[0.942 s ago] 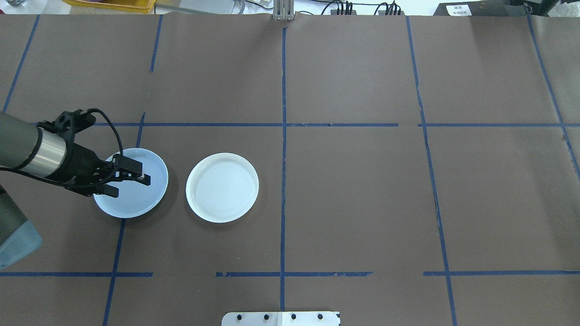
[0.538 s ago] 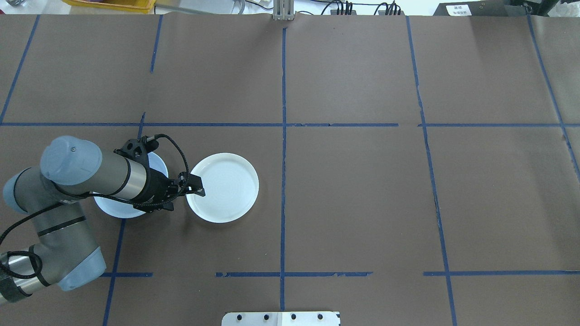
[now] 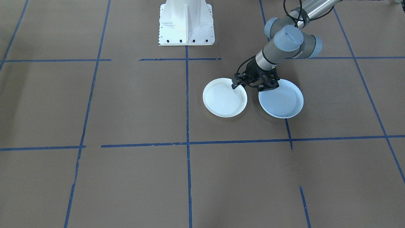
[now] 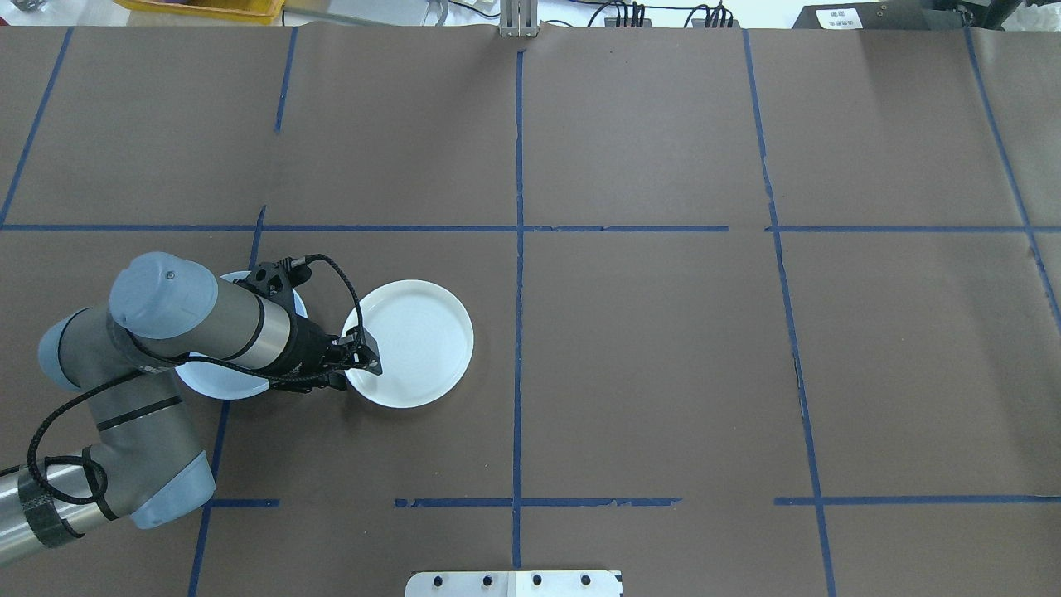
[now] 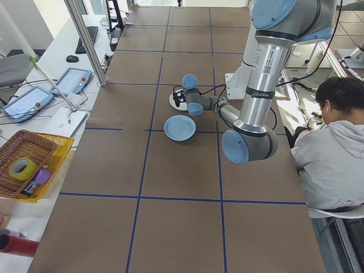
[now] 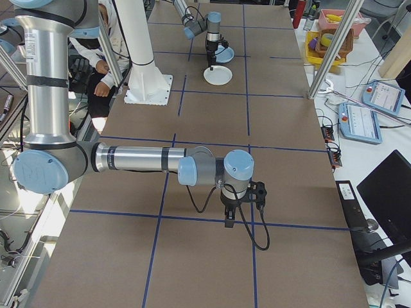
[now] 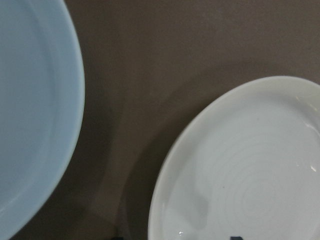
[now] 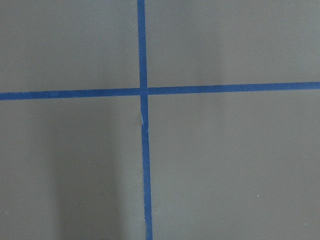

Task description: Stack plate in center

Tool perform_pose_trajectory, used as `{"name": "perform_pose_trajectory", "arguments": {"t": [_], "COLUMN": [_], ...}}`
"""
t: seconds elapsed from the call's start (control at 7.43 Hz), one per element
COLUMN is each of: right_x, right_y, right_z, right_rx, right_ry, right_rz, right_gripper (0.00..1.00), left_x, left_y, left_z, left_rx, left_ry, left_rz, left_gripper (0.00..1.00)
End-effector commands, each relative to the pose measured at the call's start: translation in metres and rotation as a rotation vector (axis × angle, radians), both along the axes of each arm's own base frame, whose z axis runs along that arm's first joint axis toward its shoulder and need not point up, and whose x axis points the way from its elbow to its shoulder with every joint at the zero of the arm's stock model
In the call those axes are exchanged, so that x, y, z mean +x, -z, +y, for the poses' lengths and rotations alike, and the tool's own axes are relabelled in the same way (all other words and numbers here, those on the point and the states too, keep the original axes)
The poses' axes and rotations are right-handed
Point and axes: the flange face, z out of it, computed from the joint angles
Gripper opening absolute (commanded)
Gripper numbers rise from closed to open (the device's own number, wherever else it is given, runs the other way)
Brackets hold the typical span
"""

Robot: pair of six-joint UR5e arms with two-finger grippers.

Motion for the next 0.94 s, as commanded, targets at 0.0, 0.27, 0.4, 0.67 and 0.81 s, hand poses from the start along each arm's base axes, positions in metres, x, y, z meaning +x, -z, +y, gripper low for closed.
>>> {"name": "perform_pose_trajectory", "arguments": {"t": [0.0,0.27,0.4,0.67,0.81], "right_x": [0.000,0.000,0.001,0.000,0.000], "right_y": [0.000,0.000,0.000,0.000,0.000], "right_z": [0.000,0.000,0.000,0.000,0.000], "right_rx": [0.001,0.000,0.000,0.001,0.000], "right_ry": [0.001,0.000,-0.002,0.000,0.000], "right_rz": [0.000,0.001,0.001,0.000,0.001], "right_gripper": [1.00,1.00,1.00,1.00,1.00], "left_x": [-0.004,-0.017,-0.035,-0.101,-0.136], "left_y": [0.003,0.016,0.030,0.027,-0.001], "left_z": [0.001,0.000,-0.008,-0.035,-0.033], "left_rx": [-0.009,0.005,0.005,0.000,0.084], "left_ry": [-0.020,-0.011,-0.016,-0.049,-0.106], "left_rz": [0.011,0.039,0.074,0.128,0.143], "left_gripper": [0.00,0.00,0.00,0.00,0.00]}}
